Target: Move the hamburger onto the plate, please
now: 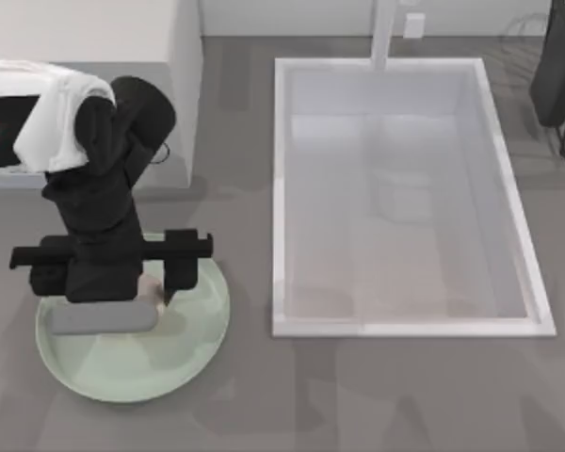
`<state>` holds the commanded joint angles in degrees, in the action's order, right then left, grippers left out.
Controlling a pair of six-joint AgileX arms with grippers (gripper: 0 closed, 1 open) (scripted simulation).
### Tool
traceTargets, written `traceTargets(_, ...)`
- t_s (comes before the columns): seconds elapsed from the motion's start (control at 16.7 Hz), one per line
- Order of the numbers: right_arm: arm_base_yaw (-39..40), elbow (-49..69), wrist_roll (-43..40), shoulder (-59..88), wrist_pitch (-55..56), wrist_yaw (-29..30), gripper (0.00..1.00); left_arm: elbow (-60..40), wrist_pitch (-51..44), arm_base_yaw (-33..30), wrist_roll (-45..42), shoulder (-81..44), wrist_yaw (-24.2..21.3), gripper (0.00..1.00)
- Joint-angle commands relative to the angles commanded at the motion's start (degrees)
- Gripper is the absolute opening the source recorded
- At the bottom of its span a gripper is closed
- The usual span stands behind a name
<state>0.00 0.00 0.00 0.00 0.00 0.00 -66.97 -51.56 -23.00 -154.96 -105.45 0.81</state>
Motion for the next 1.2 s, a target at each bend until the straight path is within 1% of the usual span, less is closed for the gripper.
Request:
traceTargets(0.12, 0.0, 0.0, 0.0, 0.0, 0.0, 0.0, 1.00, 0.0, 0.0, 0.0, 0.0, 0.0, 0.0, 0.00)
traceTargets(0.9, 0.0, 0.0, 0.0, 0.0, 0.0, 0.0, 1.00, 0.0, 0.0, 0.0, 0.0, 0.0, 0.0, 0.98)
traceTargets(0.96, 0.0, 0.0, 0.0, 0.0, 0.0, 0.0, 1.00, 0.0, 0.0, 0.0, 0.0, 0.0, 0.0, 1.00)
traceTargets(1.2, 0.0, 0.0, 0.0, 0.0, 0.0, 0.0, 1.00, 0.0, 0.0, 0.0, 0.0, 0.0, 0.0, 1.00)
